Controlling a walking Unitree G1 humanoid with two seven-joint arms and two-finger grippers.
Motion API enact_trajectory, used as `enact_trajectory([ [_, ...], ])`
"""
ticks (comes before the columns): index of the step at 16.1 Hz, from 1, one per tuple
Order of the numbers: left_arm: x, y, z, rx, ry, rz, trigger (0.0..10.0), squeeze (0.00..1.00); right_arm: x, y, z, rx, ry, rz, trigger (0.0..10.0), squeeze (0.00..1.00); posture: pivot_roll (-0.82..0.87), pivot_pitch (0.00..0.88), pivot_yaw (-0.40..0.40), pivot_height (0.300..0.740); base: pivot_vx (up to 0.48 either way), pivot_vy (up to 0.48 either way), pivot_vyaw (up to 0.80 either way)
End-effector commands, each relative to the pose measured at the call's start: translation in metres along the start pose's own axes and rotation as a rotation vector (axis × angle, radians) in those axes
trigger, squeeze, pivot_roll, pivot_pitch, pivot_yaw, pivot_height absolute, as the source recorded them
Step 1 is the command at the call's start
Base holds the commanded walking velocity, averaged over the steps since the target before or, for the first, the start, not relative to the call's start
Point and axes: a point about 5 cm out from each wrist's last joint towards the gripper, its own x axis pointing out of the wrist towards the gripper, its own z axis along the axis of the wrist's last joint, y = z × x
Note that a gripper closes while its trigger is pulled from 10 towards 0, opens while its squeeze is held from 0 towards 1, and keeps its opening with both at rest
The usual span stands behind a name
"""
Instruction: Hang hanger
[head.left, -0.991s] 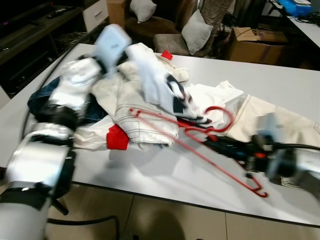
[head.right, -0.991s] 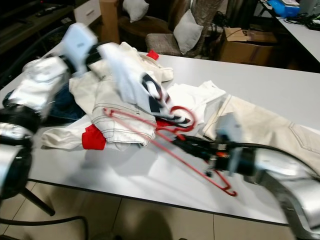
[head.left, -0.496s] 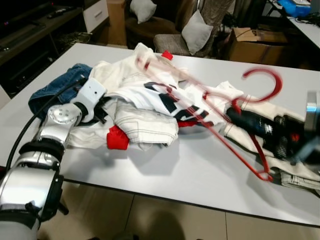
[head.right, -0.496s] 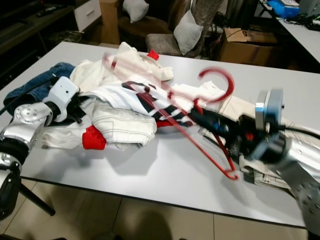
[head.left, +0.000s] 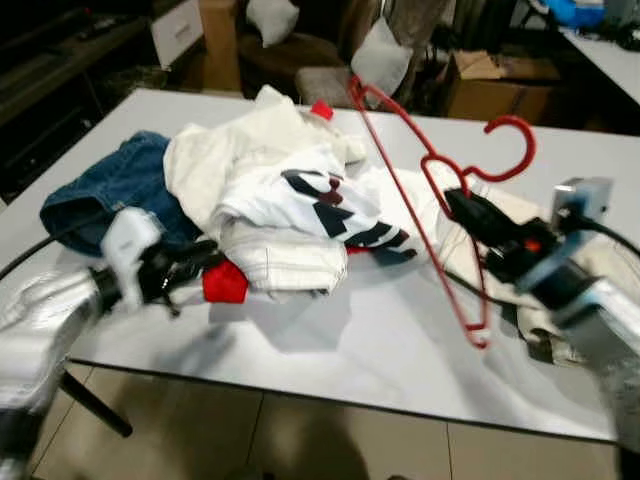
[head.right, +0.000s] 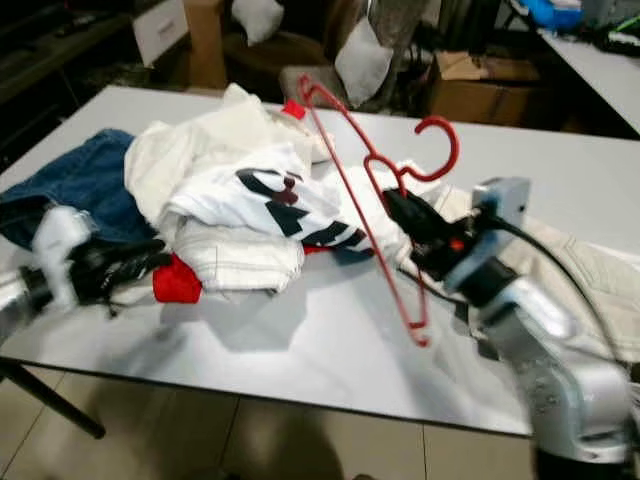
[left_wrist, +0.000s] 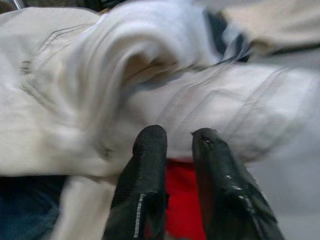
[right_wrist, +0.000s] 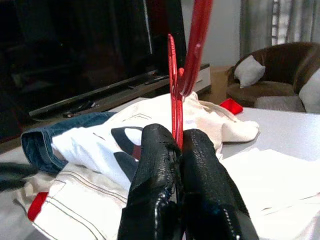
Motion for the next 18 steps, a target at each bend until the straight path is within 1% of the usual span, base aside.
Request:
enact_trajectory([
  [1, -0.009, -0.007, 0.014, -0.031, -0.034, -0.044, 10.0, 1.00, 0.004, 0.001, -0.001, -0.035, 0.001, -0.048, 10.0, 0.00, -0.08, 0.000, -0.008, 0.740, 0.000, 0.000, 0.00],
  [2, -0.015, -0.012, 0.017, -0.065, -0.055, -0.057, 10.0, 1.00, 0.007, 0.002, -0.004, -0.061, 0.004, -0.082, 10.0, 0.00, -0.07, 0.000, -0.012, 0.740, 0.000, 0.000, 0.00],
  [3, -0.020, -0.022, 0.031, -0.126, -0.145, -0.056, 10.0, 1.00, 0.013, 0.006, -0.009, -0.086, 0.003, -0.138, 10.0, 0.00, -0.06, 0.000, -0.023, 0.740, 0.000, 0.000, 0.00],
  [4, -0.018, -0.024, 0.037, -0.136, -0.188, -0.049, 10.0, 1.00, 0.014, 0.006, -0.010, -0.086, 0.002, -0.161, 10.0, 0.00, -0.06, 0.000, -0.028, 0.740, 0.000, 0.000, 0.00],
  [5, -0.011, -0.027, 0.050, -0.140, -0.277, -0.004, 10.0, 1.00, 0.018, 0.007, -0.013, -0.098, 0.004, -0.206, 10.0, 0.00, -0.06, 0.000, -0.031, 0.740, 0.000, 0.000, 0.00],
  [6, -0.004, -0.026, 0.057, -0.134, -0.332, 0.069, 10.0, 1.00, 0.019, 0.007, -0.012, -0.112, -0.005, -0.268, 10.0, 0.00, -0.05, 0.000, -0.042, 0.740, 0.000, 0.000, 0.00],
  [7, 0.011, -0.027, 0.061, -0.176, -0.401, 0.183, 10.0, 1.00, 0.019, 0.009, -0.013, -0.080, -0.017, -0.312, 10.0, 0.00, -0.05, 0.000, -0.049, 0.740, 0.000, 0.000, 0.00],
  [8, 0.019, -0.029, 0.059, -0.192, -0.415, 0.235, 10.0, 0.98, 0.020, 0.012, -0.012, -0.104, -0.026, -0.317, 10.0, 0.00, -0.05, 0.000, -0.049, 0.740, 0.000, 0.000, 0.00],
  [9, 0.034, -0.037, 0.050, -0.227, -0.400, 0.319, 10.0, 0.89, 0.021, 0.020, -0.011, -0.173, -0.041, -0.306, 10.0, 0.00, -0.05, 0.000, -0.052, 0.740, 0.000, 0.000, 0.00],
  [10, 0.041, -0.042, 0.045, -0.251, -0.394, 0.371, 10.0, 0.82, 0.021, 0.021, -0.010, -0.182, -0.045, -0.321, 10.0, 0.00, -0.05, 0.000, -0.062, 0.740, 0.000, 0.000, 0.00],
  [11, 0.047, -0.047, 0.040, -0.278, -0.398, 0.423, 10.0, 0.84, 0.021, 0.024, -0.010, -0.158, -0.057, -0.318, 10.0, 0.00, -0.05, 0.000, -0.068, 0.740, 0.000, 0.000, -0.77],
  [12, 0.051, -0.049, 0.035, -0.299, -0.404, 0.490, 10.0, 0.84, 0.021, 0.025, -0.008, -0.153, -0.068, -0.334, 10.0, 0.00, -0.05, 0.000, -0.071, 0.740, 0.000, 0.000, -0.80],
  [13, 0.053, -0.051, 0.033, -0.319, -0.405, 0.539, 10.0, 0.85, 0.021, 0.026, -0.007, -0.152, -0.082, -0.348, 10.0, 0.00, -0.05, 0.000, -0.069, 0.740, 0.000, 0.000, -0.80],
  [14, 0.055, -0.052, 0.030, -0.339, -0.386, 0.579, 10.0, 0.84, 0.020, 0.026, -0.007, -0.155, -0.087, -0.361, 10.0, 0.00, -0.05, 0.000, -0.068, 0.740, 0.000, 0.000, -0.80],
  [15, 0.058, -0.055, 0.027, -0.376, -0.303, 0.528, 10.0, 0.64, 0.017, 0.026, -0.006, -0.172, -0.087, -0.376, 10.0, 0.00, -0.07, 0.000, -0.059, 0.740, 0.000, 0.000, -0.80],
  [16, 0.058, -0.057, 0.026, -0.390, -0.292, 0.488, 10.0, 0.11, 0.015, 0.027, -0.006, -0.175, -0.088, -0.380, 10.0, 0.00, -0.08, 0.000, -0.053, 0.740, 0.000, 0.000, -0.80],
  [17, 0.058, -0.058, 0.024, -0.374, -0.264, 0.464, 10.0, 0.00, 0.013, 0.026, -0.006, -0.168, -0.093, -0.386, 10.0, 0.00, -0.08, 0.000, -0.047, 0.740, 0.000, 0.000, -0.80],
  [18, 0.057, -0.059, 0.022, -0.360, -0.248, 0.457, 10.0, 0.00, 0.012, 0.025, -0.006, -0.162, -0.096, -0.391, 10.0, 0.00, -0.08, 0.000, -0.045, 0.740, 0.000, 0.000, -0.80],
])
